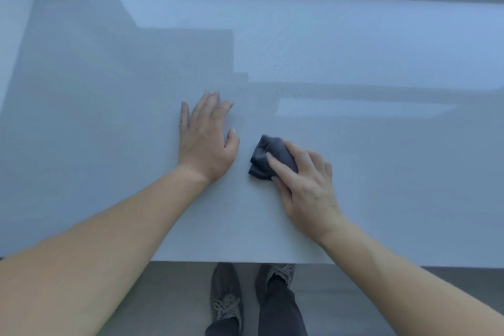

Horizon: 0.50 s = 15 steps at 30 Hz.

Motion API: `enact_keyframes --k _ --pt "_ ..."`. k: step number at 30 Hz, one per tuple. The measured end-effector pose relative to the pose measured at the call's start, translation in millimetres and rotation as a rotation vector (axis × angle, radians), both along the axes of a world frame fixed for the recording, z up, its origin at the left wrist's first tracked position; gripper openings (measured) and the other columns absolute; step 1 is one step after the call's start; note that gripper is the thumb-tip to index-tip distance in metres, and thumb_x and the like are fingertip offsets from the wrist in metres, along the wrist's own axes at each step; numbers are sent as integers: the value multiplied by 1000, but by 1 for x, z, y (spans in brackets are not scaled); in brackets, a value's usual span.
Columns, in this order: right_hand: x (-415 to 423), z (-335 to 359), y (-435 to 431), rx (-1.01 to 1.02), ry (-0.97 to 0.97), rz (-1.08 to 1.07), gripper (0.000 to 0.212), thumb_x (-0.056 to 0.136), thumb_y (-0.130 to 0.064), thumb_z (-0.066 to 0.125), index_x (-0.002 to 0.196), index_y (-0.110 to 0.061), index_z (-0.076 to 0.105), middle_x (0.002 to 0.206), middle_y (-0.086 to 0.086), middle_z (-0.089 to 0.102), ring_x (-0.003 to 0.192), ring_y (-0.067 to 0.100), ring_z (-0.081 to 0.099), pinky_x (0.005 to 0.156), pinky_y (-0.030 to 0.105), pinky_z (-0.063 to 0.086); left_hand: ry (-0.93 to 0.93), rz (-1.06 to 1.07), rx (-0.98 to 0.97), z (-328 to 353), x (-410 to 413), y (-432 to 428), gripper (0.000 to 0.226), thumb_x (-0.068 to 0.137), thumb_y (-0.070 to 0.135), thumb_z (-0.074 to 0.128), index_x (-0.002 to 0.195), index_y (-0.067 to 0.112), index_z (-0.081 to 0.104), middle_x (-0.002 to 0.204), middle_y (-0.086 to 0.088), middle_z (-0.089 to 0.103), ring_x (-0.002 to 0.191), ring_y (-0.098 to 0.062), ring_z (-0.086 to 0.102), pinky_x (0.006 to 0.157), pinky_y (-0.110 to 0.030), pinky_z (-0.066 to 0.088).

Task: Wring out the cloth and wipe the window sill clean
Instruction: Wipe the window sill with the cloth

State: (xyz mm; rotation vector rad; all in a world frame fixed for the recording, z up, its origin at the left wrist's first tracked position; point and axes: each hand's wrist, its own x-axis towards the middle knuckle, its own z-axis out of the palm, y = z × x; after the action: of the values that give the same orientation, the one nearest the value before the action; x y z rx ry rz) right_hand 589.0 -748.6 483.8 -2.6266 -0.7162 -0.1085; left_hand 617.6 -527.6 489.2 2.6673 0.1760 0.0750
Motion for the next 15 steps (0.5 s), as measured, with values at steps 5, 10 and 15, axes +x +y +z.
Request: enact_keyframes --k 5,10,15 --pt "33 3 -32 -55 -6 -118 38 92 -28 50 127 -31 64 141 4 53 110 38 50 90 44 36 51 -58 52 -2 -62 1 58 87 35 36 140 15 47 160 -12 26 150 -24 15 122 -51 0" --pt "-16 4 -8 -1 17 -294 45 86 -18 59 130 -30 63 143 6 50 111 37 48 88 44 36 53 -99 73 -8 -82 1 61 88 37 35 146 18 42 163 -9 20 151 -21 10 122 -44 -3" --pt "-74 8 -14 -99 -12 145 43 87 -19 61 127 -32 63 145 3 48 114 33 48 88 42 37 72 -102 74 -8 -82 2 63 88 37 34 149 20 39 164 -6 15 152 -19 6 122 -44 -5"
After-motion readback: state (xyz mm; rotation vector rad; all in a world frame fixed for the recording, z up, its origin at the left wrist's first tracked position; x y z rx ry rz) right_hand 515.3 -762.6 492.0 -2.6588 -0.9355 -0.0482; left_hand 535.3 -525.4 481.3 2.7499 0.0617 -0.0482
